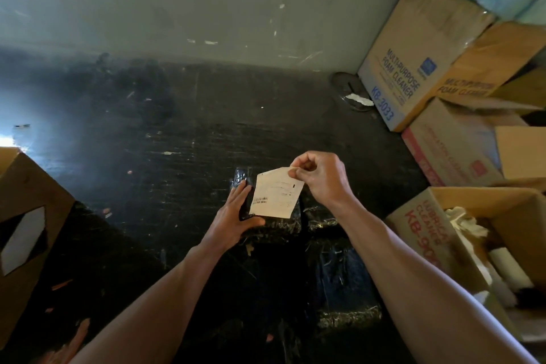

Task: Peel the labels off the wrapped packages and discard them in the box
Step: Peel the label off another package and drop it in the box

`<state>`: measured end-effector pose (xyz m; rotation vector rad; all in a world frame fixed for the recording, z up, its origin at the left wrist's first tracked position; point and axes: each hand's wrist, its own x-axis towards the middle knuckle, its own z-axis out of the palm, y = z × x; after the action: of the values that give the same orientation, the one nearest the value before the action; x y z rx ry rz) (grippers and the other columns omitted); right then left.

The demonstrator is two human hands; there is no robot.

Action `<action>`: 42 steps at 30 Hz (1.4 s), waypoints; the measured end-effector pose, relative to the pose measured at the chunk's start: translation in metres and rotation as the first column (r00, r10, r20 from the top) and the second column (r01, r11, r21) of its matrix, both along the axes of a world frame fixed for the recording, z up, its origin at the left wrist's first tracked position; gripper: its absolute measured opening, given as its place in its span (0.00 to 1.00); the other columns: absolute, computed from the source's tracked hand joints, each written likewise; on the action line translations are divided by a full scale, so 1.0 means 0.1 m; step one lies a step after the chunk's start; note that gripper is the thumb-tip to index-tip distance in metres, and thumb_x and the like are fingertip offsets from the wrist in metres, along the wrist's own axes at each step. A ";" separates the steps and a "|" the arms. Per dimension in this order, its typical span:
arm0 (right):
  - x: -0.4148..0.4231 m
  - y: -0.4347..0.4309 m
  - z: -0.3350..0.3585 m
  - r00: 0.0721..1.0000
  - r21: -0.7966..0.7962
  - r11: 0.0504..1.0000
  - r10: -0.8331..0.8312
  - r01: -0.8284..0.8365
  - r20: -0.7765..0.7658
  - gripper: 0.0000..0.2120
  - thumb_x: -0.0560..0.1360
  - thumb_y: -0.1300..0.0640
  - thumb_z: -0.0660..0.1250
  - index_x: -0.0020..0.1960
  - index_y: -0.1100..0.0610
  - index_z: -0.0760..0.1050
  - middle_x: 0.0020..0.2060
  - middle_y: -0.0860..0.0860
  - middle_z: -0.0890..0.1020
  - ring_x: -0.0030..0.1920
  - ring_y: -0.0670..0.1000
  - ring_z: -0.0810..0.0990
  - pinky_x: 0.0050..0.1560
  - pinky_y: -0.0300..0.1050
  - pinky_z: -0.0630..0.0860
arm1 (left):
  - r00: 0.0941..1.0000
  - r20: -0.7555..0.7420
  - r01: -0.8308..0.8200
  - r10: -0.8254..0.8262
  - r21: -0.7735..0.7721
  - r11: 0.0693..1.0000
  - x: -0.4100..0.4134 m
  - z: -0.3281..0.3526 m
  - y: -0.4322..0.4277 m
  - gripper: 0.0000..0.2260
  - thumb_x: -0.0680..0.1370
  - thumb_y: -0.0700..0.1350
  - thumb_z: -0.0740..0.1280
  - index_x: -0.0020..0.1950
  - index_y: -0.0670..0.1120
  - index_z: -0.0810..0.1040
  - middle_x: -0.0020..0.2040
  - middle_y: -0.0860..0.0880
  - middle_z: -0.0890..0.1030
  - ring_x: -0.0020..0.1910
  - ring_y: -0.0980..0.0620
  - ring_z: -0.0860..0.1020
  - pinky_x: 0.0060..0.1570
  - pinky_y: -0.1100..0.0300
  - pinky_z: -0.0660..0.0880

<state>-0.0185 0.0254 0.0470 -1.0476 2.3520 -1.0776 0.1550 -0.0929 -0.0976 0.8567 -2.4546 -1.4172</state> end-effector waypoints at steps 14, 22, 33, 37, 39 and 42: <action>-0.48 0.54 0.18 0.972 -0.090 0.973 -0.221 0.214 -0.077 0.04 0.73 0.61 0.75 0.45 0.54 0.82 0.40 0.46 0.83 0.39 0.42 0.79 0.36 0.31 0.70 | 0.992 0.074 -0.094 0.101 -0.098 0.991 -0.06 0.20 0.10 0.39 0.74 0.50 0.75 0.80 0.49 0.59 0.80 0.53 0.58 0.79 0.53 0.51 0.76 0.50 0.54; -1.20 1.54 0.32 0.913 -0.057 0.924 -0.383 0.379 -0.139 0.15 0.73 0.61 0.76 0.59 0.57 0.81 0.49 0.50 0.83 0.49 0.48 0.79 0.46 0.39 0.72 | 0.991 0.004 -0.131 0.133 -0.137 0.982 -0.54 0.69 0.65 0.29 0.80 0.48 0.69 0.79 0.50 0.63 0.79 0.50 0.62 0.78 0.53 0.58 0.73 0.56 0.57; -2.21 3.32 0.34 0.758 -0.041 0.773 -0.630 0.633 -0.170 0.06 0.71 0.61 0.74 0.48 0.58 0.82 0.48 0.54 0.84 0.47 0.52 0.79 0.46 0.45 0.74 | 0.981 -0.110 0.160 -0.159 0.001 0.987 -2.05 1.03 2.56 0.35 0.78 0.56 0.70 0.80 0.48 0.60 0.79 0.50 0.62 0.78 0.54 0.59 0.74 0.58 0.56; -2.30 3.64 0.10 0.790 0.063 0.793 -0.593 0.607 -0.155 0.03 0.73 0.60 0.75 0.46 0.56 0.83 0.45 0.52 0.84 0.48 0.54 0.81 0.45 0.42 0.72 | 0.943 -0.036 0.333 -0.332 0.026 0.943 -2.37 0.94 3.08 0.48 0.72 0.66 0.71 0.82 0.49 0.50 0.82 0.52 0.50 0.80 0.53 0.50 0.77 0.45 0.55; -2.30 3.74 0.00 0.805 0.099 0.800 -0.579 0.591 -0.128 0.02 0.74 0.59 0.74 0.43 0.55 0.83 0.44 0.51 0.84 0.46 0.52 0.80 0.42 0.42 0.71 | 0.921 0.047 0.387 -0.386 -0.017 0.922 -2.44 0.89 3.23 0.52 0.69 0.69 0.71 0.82 0.49 0.46 0.82 0.54 0.43 0.80 0.54 0.44 0.77 0.42 0.53; -2.32 3.88 -0.13 0.818 0.148 0.804 -0.568 0.576 -0.094 0.01 0.73 0.59 0.74 0.43 0.55 0.83 0.45 0.51 0.84 0.46 0.51 0.79 0.41 0.42 0.70 | 0.904 0.118 0.423 -0.412 -0.089 0.902 -2.46 0.82 3.34 0.56 0.67 0.70 0.71 0.81 0.48 0.42 0.81 0.55 0.38 0.79 0.56 0.38 0.77 0.42 0.51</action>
<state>-0.2507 0.4133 0.0344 -0.2860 2.8249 -1.0105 -0.0908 0.2410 -0.0155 0.3915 -2.8877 -1.3633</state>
